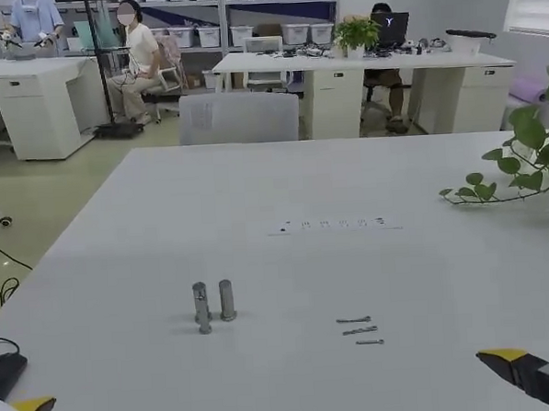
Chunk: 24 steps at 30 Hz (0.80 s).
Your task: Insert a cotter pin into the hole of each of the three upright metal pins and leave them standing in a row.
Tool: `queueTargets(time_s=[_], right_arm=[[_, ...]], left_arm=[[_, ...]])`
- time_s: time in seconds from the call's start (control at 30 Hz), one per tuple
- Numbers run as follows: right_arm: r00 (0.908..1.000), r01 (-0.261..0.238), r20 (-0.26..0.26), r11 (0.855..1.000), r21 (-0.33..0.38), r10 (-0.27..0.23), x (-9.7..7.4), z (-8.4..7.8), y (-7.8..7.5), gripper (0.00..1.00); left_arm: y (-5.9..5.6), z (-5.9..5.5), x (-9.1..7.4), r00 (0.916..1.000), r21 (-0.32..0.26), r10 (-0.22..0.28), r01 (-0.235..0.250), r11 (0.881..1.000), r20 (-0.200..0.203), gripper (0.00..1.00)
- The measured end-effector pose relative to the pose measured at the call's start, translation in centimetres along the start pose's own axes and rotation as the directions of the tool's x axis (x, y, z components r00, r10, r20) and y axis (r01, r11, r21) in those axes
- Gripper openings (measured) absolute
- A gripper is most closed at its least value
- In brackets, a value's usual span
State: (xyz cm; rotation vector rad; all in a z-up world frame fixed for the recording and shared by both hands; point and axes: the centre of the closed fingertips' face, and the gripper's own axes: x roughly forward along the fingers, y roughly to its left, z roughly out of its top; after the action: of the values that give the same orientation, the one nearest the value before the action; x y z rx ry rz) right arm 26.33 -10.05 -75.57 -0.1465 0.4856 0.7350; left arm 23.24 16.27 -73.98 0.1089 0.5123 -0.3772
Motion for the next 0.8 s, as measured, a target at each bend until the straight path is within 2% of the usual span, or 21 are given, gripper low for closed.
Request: queueTargets(time_s=[0.3, 0.47, 0.6, 0.8], right_arm=[[1.0000, 0.008, 0.002, 1.000, 0.008, -0.008, -0.17, -0.27, -0.43, 0.92], [0.9997, 0.012, 0.024, 1.000, 0.018, -0.012, -0.27, 0.06, -0.58, 0.88], [0.9990, 0.016, 0.042, 1.000, 0.019, -0.017, -0.23, 0.26, -0.65, 0.87], [0.9976, 0.014, 0.067, 0.999, 0.034, -0.016, 0.05, 0.60, -0.59, 0.82]], left_arm=[[-0.02, 0.18, 0.24, 1.0000, 0.003, -0.002, 0.002, 1.000, 0.002, 0.97], [0.08, 0.40, 0.29, 1.0000, 0.002, 0.003, -0.003, 1.000, 0.009, 0.96], [0.06, 0.75, 0.35, 0.9993, 0.010, 0.002, -0.003, 1.000, 0.037, 0.94], [0.00, 0.59, 0.59, 0.9995, 0.007, -0.002, 0.002, 1.000, 0.032, 0.94]])
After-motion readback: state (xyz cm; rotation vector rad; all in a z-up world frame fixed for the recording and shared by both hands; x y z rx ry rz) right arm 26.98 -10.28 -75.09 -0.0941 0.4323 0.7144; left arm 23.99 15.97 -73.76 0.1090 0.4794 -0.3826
